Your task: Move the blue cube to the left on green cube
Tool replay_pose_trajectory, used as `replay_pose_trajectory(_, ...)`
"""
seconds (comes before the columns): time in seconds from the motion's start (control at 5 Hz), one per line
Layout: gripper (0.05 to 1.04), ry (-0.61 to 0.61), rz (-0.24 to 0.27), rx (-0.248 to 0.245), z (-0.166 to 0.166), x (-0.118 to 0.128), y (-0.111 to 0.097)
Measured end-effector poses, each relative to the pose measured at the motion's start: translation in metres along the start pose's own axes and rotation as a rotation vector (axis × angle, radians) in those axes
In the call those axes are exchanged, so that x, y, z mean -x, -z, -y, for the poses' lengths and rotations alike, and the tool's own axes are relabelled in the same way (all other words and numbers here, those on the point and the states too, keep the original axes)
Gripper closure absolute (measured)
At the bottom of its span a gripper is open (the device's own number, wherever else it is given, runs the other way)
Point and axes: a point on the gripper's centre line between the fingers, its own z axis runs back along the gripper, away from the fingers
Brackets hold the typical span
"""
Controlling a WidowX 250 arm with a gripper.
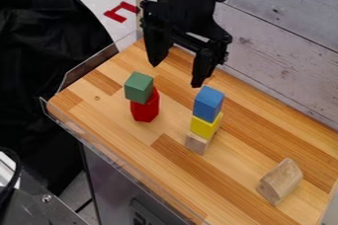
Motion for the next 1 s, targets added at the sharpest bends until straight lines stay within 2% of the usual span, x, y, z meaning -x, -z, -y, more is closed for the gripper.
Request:
replay_pose_trajectory(0.2, 0.083, 0.0, -0.023, -0.002, 0.0, 0.003, 0.005)
replay_pose_trajectory(0.6, 0.083, 0.054, -0.028, -0.001, 0.014, 0.001, 0.012)
replay_pose_trajectory(0.8, 0.083, 0.039, -0.027, 0.001, 0.016, -0.004, 0.015)
replay_pose_trajectory(1.0, 0.083, -0.045, -0.064, 0.019, 0.017, -0.008, 0.025)
